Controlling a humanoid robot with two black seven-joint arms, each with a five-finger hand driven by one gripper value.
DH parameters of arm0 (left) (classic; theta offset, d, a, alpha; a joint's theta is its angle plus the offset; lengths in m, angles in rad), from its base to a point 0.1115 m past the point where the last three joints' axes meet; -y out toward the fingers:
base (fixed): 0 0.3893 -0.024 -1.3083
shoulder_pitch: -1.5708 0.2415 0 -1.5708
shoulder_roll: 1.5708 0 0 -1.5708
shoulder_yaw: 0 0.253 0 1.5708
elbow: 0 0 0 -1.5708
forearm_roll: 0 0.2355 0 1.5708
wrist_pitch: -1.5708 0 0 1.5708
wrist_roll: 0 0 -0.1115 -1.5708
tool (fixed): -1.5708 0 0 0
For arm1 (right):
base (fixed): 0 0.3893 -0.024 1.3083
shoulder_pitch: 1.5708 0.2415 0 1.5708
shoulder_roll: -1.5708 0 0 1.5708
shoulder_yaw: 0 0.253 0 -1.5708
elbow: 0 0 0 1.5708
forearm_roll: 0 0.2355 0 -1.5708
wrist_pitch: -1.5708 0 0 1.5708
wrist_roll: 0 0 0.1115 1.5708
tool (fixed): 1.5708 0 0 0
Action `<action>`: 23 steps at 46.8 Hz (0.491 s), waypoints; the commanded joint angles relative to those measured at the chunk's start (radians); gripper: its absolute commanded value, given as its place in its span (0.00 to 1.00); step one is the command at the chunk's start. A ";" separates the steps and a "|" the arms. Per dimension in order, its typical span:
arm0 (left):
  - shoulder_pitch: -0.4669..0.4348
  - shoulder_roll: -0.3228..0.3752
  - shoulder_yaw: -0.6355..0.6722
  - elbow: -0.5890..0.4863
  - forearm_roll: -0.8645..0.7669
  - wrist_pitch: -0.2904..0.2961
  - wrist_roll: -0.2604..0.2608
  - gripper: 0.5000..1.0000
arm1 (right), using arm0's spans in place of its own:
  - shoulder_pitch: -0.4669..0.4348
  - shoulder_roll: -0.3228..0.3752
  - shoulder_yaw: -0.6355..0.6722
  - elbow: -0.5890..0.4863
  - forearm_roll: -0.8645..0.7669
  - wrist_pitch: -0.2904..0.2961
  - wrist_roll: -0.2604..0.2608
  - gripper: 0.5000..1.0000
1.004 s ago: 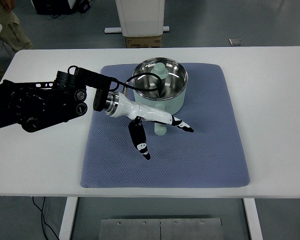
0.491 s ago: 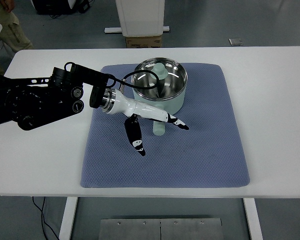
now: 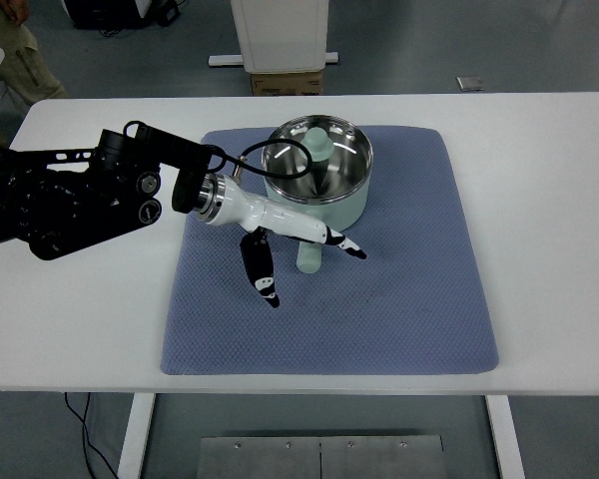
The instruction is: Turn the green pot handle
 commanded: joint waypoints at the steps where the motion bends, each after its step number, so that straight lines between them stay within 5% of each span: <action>1: 0.000 0.000 0.000 0.000 0.018 0.000 -0.001 1.00 | 0.000 0.000 0.000 0.000 0.000 0.000 0.000 1.00; 23: 0.002 0.003 0.002 0.040 0.033 0.000 -0.007 1.00 | 0.000 0.000 0.000 0.000 0.000 -0.002 0.000 1.00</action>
